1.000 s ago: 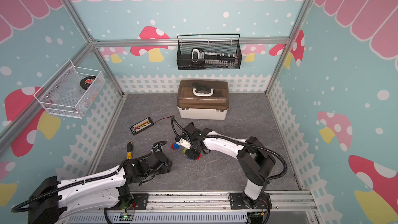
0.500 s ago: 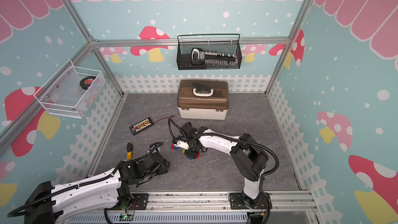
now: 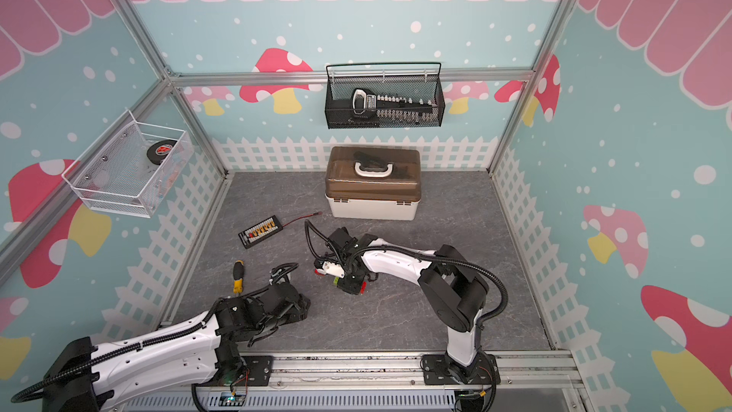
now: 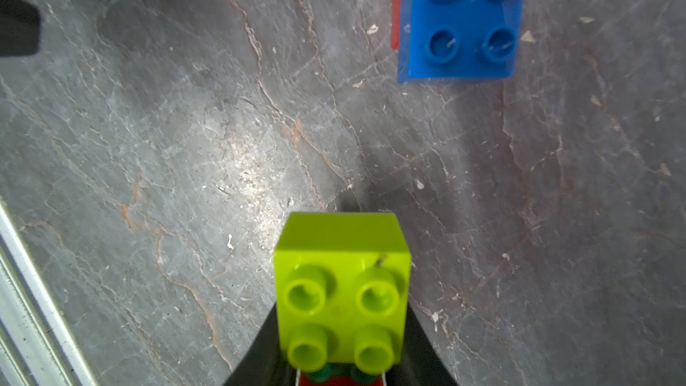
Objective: Assemble the letter y with lego
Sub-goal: Assemble the lego brick with the lego brick.
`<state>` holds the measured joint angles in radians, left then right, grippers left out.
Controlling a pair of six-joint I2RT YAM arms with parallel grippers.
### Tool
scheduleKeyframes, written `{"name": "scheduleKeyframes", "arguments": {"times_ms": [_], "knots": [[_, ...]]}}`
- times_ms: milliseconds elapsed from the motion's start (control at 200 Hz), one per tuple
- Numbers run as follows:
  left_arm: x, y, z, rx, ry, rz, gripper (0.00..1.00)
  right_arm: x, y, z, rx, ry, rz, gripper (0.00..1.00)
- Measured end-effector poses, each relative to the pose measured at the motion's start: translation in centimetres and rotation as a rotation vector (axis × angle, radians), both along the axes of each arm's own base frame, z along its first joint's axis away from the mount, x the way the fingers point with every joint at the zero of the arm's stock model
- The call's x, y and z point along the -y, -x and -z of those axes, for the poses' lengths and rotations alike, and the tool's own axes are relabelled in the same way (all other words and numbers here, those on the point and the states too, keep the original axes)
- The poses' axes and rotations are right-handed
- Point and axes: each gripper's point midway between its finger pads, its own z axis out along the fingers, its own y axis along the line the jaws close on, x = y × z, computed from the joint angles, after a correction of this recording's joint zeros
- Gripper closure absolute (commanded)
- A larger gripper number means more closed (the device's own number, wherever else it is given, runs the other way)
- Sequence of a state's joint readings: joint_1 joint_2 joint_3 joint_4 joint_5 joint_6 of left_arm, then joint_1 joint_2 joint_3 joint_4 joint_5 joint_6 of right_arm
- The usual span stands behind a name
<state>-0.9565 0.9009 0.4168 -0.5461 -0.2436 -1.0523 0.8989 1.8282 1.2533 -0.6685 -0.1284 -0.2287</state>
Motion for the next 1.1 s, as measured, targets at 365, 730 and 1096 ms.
{"name": "scheduleKeyframes", "arguments": {"times_ms": [365,730,1096], "knots": [[-0.05,-0.01,0.18,-0.005,-0.007,-0.001,0.39,0.13,-0.12,0.17,0.014,0.016,0.003,0.74],[-0.12,-0.05,0.44,-0.011,-0.016,-0.005,0.39,-0.12,-0.15,0.4,0.032,0.037,0.029,0.75],[-0.2,-0.07,0.58,-0.015,-0.021,-0.007,0.39,-0.18,-0.27,0.58,0.038,0.038,0.081,0.75]]}}
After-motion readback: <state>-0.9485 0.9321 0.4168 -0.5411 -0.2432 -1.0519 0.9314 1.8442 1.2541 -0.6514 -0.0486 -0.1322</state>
